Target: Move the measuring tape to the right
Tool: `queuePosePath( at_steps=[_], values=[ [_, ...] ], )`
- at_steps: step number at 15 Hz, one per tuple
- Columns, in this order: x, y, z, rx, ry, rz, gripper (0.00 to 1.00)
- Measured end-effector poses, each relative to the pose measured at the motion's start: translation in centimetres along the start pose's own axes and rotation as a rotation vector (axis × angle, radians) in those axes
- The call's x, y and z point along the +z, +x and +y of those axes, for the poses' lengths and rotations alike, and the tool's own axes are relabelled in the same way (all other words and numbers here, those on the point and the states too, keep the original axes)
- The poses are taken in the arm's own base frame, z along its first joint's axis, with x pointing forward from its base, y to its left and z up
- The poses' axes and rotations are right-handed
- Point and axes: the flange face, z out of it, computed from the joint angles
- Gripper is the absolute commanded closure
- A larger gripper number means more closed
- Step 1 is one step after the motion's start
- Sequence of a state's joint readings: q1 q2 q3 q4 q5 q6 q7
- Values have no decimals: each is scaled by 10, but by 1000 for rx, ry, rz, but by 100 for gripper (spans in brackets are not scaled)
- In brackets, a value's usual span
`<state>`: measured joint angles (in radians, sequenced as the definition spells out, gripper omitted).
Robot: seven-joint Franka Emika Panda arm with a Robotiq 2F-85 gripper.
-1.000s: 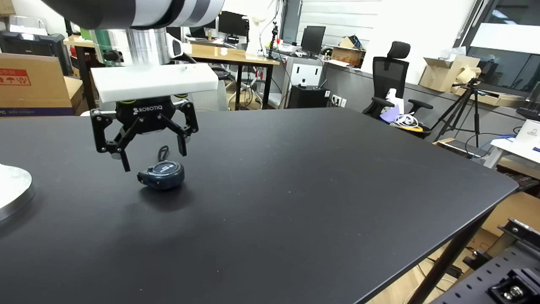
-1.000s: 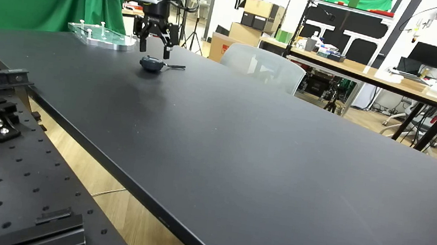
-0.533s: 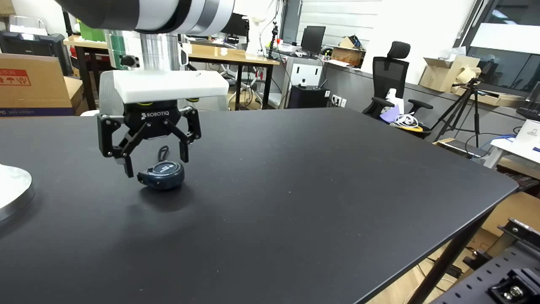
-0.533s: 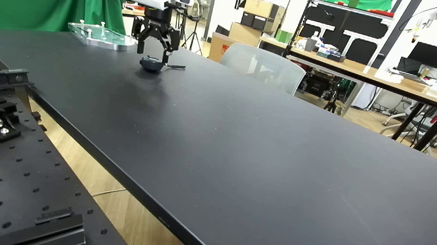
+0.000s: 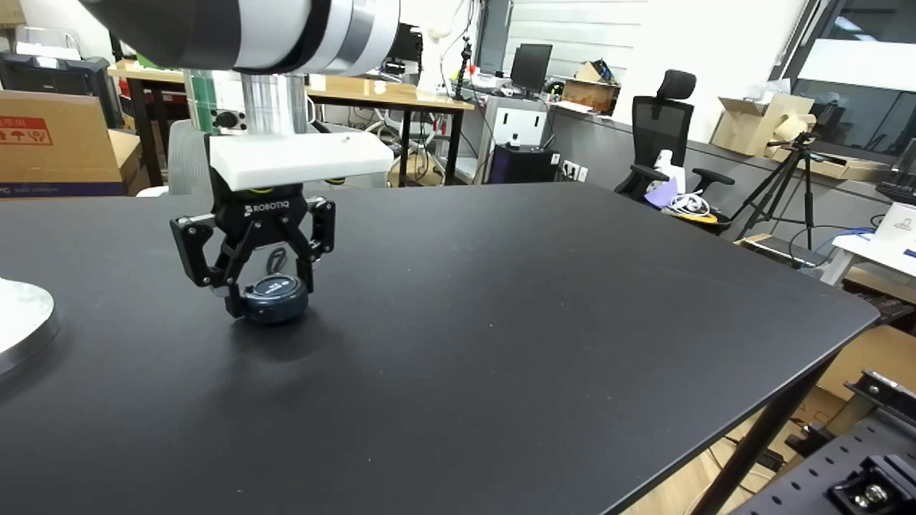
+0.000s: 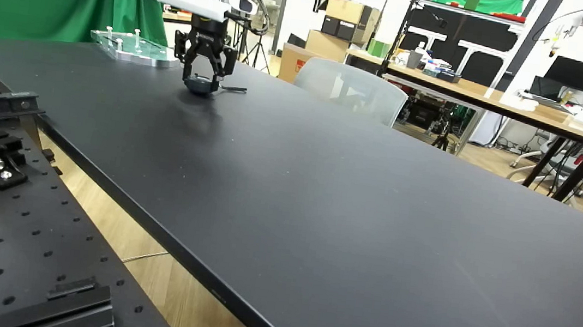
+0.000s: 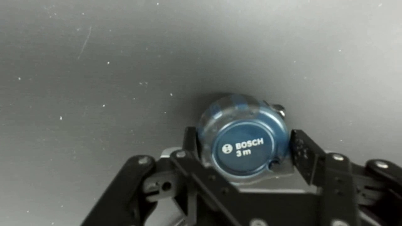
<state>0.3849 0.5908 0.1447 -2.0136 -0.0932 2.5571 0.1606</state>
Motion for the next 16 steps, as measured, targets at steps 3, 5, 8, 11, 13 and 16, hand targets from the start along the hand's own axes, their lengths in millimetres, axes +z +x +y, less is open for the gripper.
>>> queuePosePath(
  at_steps=[3,5,8,11,13,16],
  values=[
    [0,0,-3,-21,1,3,51],
    [-1,0,-3,-27,-1,5,51],
    [-7,3,3,-13,-6,28,51],
    [-27,7,23,36,-19,66,51],
    [-41,5,42,85,-21,90,51],
    [-57,-4,80,177,-9,102,51]
  ],
)
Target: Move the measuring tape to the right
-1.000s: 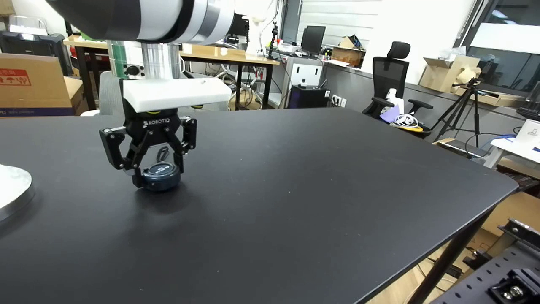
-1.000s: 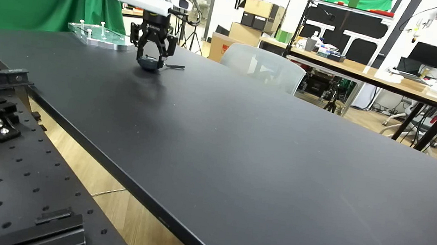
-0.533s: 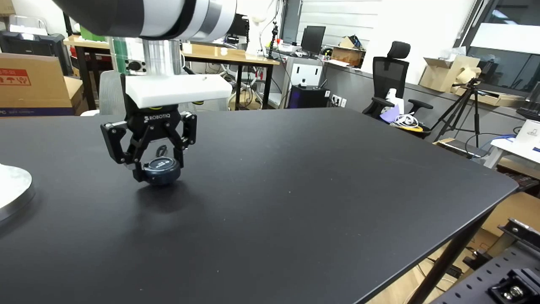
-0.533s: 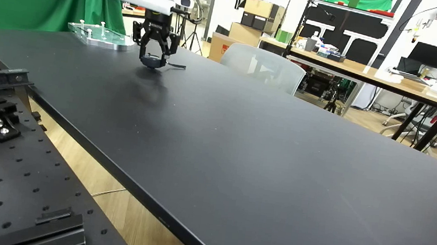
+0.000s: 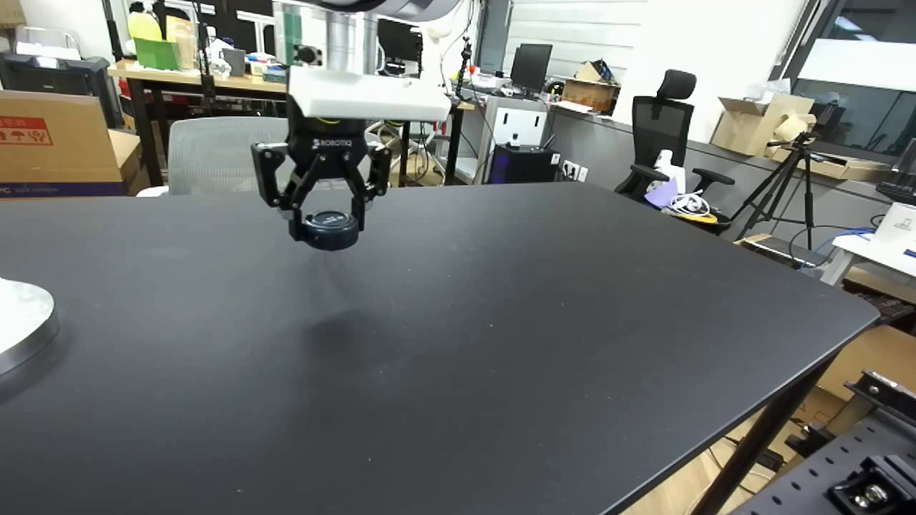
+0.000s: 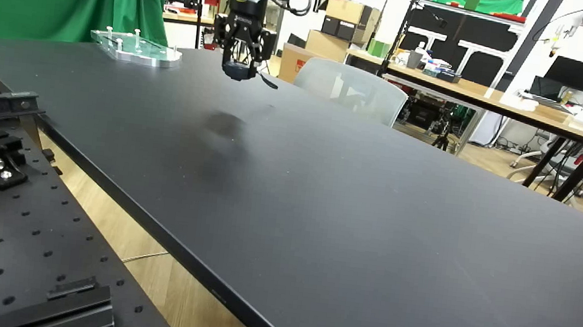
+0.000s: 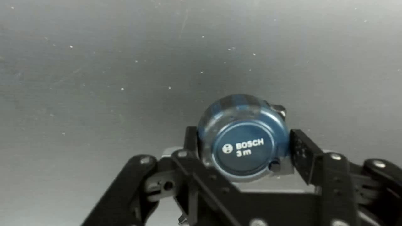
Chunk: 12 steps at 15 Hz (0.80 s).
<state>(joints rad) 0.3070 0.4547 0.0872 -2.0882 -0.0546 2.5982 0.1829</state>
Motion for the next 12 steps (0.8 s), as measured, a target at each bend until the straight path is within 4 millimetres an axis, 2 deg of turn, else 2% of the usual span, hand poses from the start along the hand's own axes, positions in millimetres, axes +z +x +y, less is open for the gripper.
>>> queuePosePath(
  at_steps=[3,7,12],
  values=[
    [0,-6,40,91,6,-14,51],
    [14,-20,83,168,-6,-39,51],
    [31,-44,113,224,-26,-59,51]
  ],
)
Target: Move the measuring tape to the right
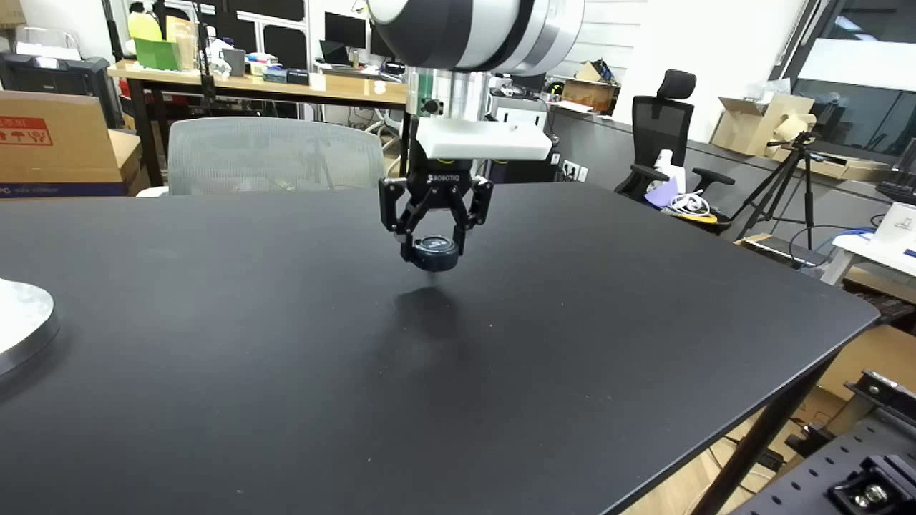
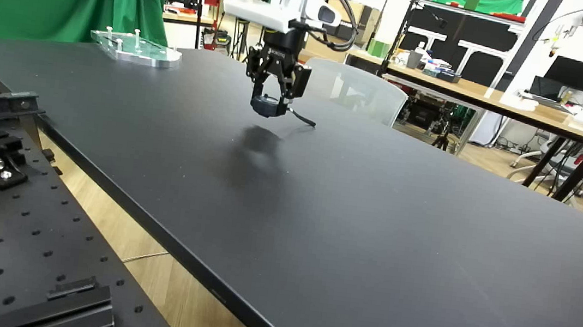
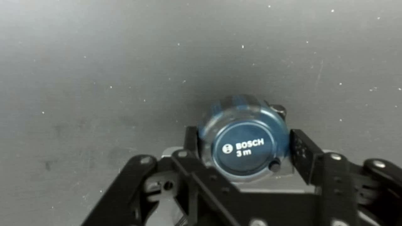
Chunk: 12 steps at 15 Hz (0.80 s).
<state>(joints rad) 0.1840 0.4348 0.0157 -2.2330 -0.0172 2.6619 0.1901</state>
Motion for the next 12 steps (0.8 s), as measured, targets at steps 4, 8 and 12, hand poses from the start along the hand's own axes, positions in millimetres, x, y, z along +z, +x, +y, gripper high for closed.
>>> queuePosePath(
  at_steps=[4,8,12],
  values=[
    [10,-13,9,23,-7,2,51],
    [13,-33,10,31,-3,54,51],
    [13,-57,14,33,-2,79,51]
  ],
)
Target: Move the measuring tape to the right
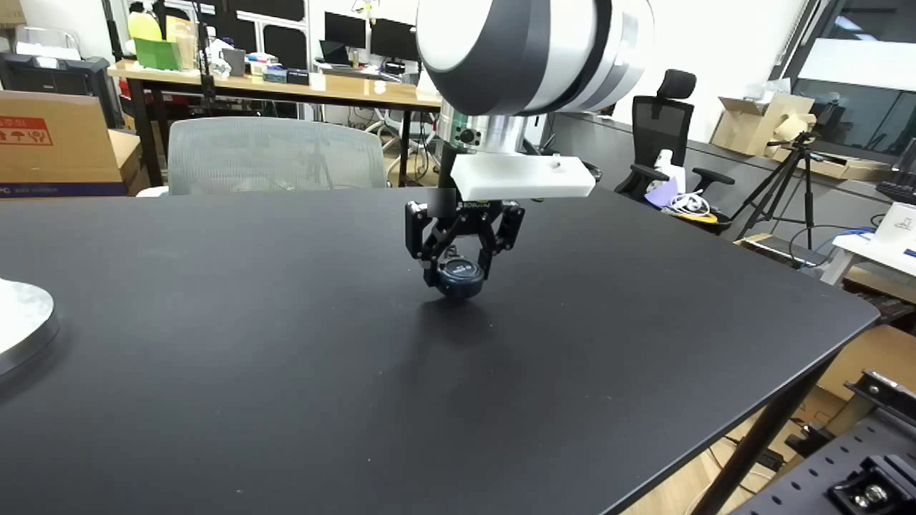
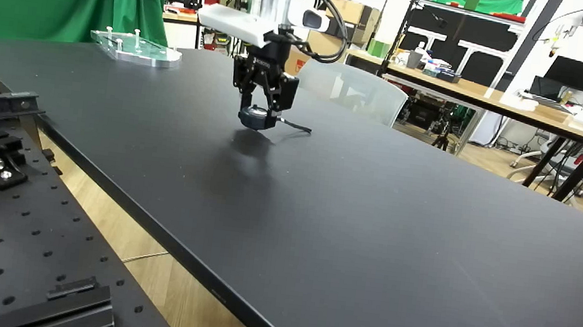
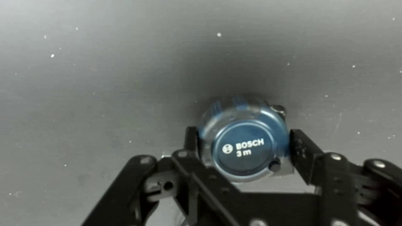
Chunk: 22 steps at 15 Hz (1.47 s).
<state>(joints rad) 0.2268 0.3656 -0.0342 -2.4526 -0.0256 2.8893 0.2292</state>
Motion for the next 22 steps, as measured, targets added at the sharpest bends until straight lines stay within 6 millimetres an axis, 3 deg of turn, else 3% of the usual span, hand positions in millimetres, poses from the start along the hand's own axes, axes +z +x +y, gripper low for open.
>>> queuePosePath(
  at_steps=[2,3,4,5,11,14,22],
  values=[
    [0,-10,3,5,-2,-10,51],
    [0,-14,5,7,-2,-15,21],
    [-1,-17,6,9,-3,-19,6],
    [-1,-20,8,11,-3,-23,2],
    [-5,-27,13,23,-4,-26,0],
    [-16,-24,10,21,0,-12,0],
    [-99,-22,-34,-71,82,17,0]
  ],
)
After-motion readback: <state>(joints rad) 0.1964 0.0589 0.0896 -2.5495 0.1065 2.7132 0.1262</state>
